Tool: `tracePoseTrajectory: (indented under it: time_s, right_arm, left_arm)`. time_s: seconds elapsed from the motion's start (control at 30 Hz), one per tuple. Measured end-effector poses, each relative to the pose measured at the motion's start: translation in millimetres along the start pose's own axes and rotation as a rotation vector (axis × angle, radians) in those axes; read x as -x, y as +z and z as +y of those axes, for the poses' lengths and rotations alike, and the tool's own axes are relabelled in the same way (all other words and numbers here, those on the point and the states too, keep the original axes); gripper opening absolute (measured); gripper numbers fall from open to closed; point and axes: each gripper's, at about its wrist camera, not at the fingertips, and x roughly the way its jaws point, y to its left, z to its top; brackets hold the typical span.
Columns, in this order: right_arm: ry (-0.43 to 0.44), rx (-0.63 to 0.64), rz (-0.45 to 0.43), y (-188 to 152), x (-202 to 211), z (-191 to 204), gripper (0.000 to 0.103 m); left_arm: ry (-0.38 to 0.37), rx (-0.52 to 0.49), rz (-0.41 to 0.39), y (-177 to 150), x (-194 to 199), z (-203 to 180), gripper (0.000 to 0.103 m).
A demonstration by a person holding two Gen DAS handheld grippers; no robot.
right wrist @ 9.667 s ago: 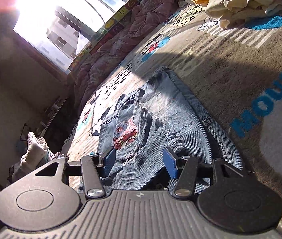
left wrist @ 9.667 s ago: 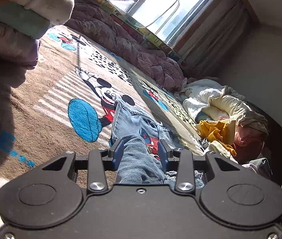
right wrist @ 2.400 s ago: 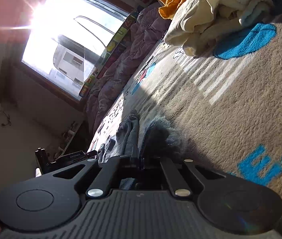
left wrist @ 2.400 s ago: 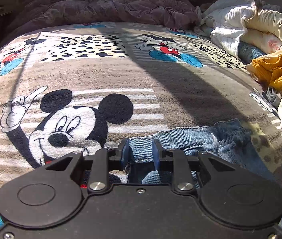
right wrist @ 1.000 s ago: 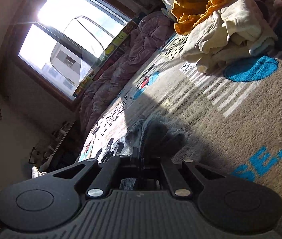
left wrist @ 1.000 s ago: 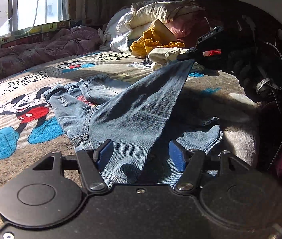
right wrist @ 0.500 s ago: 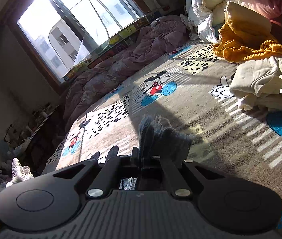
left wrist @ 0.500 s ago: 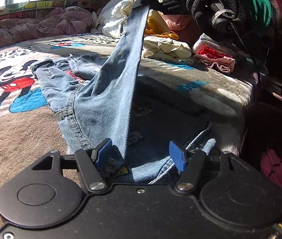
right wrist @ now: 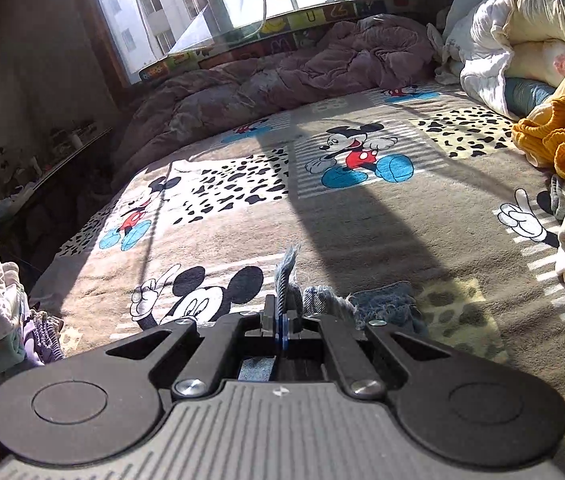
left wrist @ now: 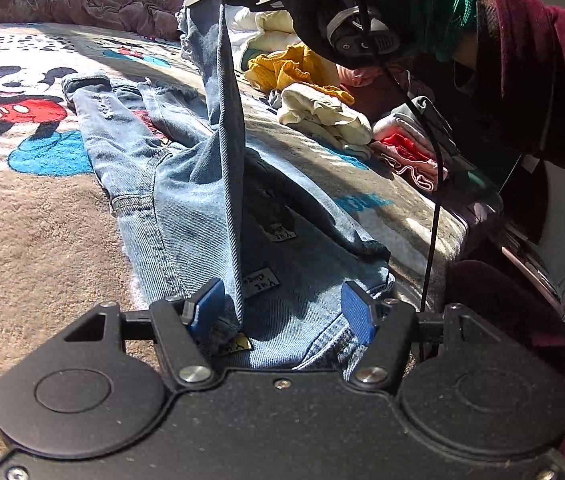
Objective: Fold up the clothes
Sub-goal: 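Fold the held jeans leg over onto the other leg and open the right gripper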
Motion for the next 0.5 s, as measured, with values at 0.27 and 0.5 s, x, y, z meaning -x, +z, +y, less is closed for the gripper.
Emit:
tracePoseTrajectory:
  time_s: [0.27, 0.5]
  right_arm:
    - [-0.038, 0.11, 0.101, -1.7, -64.6, 31.3, 0.004]
    - [-0.019, 0.271, 0.168, -8.9, -100.6, 52.8, 0.013]
  left_arm:
    - [-0.051, 0.121, -0.024, 1.7, 11.9, 17.1, 0.064]
    - [-0.072, 0.198, -0.023, 3.4, 16.4, 28.6, 0.065]
